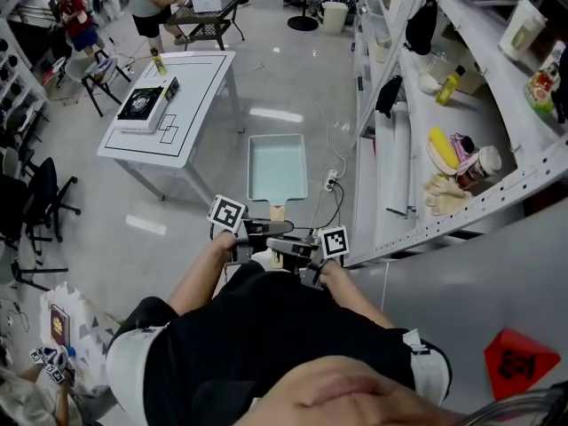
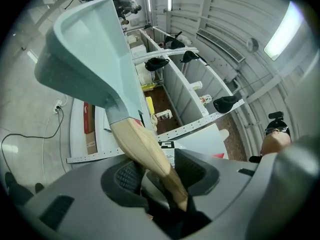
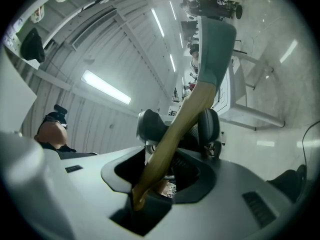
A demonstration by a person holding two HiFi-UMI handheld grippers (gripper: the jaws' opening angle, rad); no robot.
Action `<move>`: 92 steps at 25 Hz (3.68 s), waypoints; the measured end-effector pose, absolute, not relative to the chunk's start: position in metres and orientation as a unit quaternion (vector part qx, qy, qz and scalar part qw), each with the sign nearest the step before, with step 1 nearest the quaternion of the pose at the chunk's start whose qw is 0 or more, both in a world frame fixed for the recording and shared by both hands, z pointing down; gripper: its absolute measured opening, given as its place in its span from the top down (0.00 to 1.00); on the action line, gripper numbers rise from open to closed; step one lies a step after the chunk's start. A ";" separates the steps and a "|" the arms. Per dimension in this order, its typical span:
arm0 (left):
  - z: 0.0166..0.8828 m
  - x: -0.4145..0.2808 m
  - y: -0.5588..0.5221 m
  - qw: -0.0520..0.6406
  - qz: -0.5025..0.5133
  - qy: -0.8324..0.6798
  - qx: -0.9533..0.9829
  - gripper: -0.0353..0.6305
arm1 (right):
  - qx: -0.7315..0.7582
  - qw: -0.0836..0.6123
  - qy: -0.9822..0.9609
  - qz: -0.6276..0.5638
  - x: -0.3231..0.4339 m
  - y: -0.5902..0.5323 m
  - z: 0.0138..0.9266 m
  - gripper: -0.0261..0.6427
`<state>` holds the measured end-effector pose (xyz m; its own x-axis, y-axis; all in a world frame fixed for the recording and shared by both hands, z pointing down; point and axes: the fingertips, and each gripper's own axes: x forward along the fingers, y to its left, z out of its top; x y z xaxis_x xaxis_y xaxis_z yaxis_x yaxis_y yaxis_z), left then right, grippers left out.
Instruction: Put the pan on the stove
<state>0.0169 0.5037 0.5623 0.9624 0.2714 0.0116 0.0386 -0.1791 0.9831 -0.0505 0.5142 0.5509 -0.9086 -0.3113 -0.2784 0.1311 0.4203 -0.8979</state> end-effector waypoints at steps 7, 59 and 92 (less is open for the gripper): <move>0.564 0.025 0.489 0.636 0.095 0.095 0.760 0.67 | -0.054 0.207 0.816 -0.537 -0.041 0.499 0.553 0.70; 0.563 0.180 -0.001 0.561 0.107 0.151 0.807 0.65 | -0.086 0.208 0.823 -0.522 0.109 0.010 0.553 0.69; 0.575 0.190 -0.235 0.533 0.045 0.006 0.845 0.65 | 0.037 0.152 0.829 -0.536 0.126 -0.199 0.560 0.69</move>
